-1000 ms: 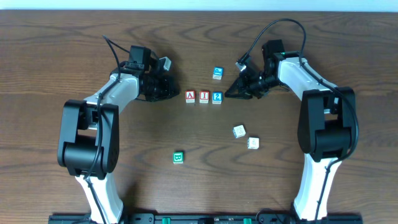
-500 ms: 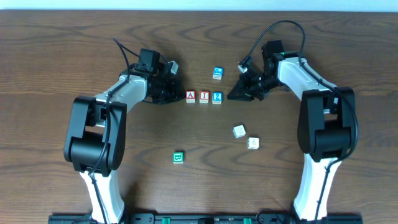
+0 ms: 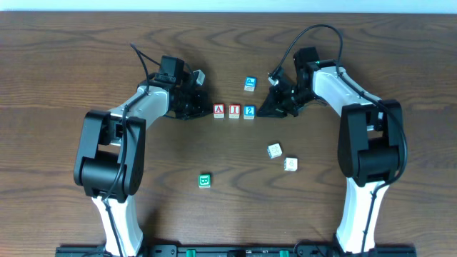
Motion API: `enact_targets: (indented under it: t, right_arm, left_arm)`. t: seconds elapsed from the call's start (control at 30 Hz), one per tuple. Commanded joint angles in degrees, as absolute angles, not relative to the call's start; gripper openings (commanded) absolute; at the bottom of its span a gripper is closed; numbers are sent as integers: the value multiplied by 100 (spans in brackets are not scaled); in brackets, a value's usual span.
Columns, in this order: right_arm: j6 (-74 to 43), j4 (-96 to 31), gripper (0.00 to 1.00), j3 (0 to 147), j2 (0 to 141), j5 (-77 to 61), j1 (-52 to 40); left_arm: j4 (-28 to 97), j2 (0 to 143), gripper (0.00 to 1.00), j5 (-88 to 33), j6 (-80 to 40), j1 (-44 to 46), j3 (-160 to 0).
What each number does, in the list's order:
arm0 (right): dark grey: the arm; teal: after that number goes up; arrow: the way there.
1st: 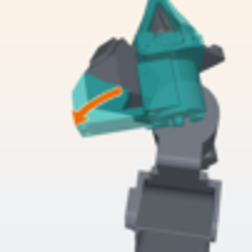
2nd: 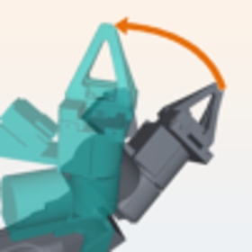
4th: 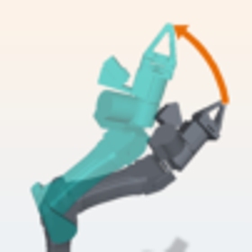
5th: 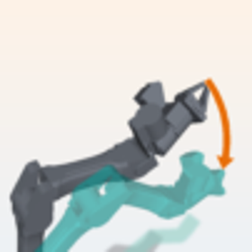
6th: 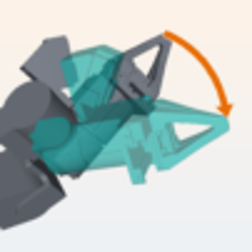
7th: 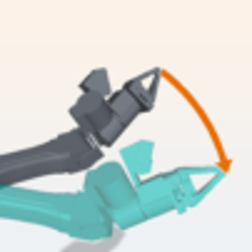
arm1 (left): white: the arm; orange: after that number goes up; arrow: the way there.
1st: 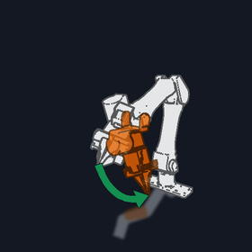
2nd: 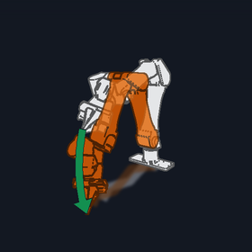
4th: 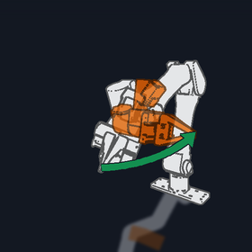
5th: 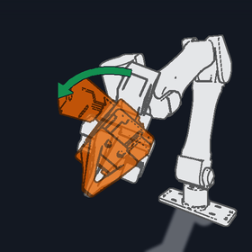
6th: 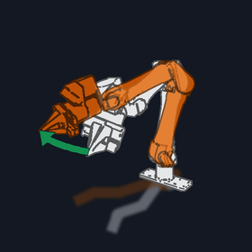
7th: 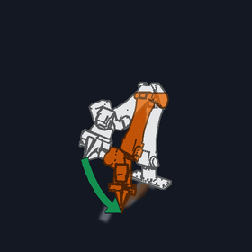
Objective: Spell out Ai2
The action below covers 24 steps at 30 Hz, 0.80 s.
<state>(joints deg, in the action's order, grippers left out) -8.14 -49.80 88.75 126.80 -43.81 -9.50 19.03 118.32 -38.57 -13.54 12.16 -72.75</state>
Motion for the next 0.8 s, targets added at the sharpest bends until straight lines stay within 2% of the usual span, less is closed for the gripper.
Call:
enact_targets:
  t: [0.0, 0.77]
  right_arm:
    - [-878, -4963, 1, 8829, 12665, -4392, -1092]
    - [-923, -4654, 1, 8831, 12665, -4370, -1144]
  left_arm:
    - [1868, 11889, 6, -3861, -1382, 1291, -7279]
    - [1590, 11889, 6, -3905, -1441, 1358, -7279]
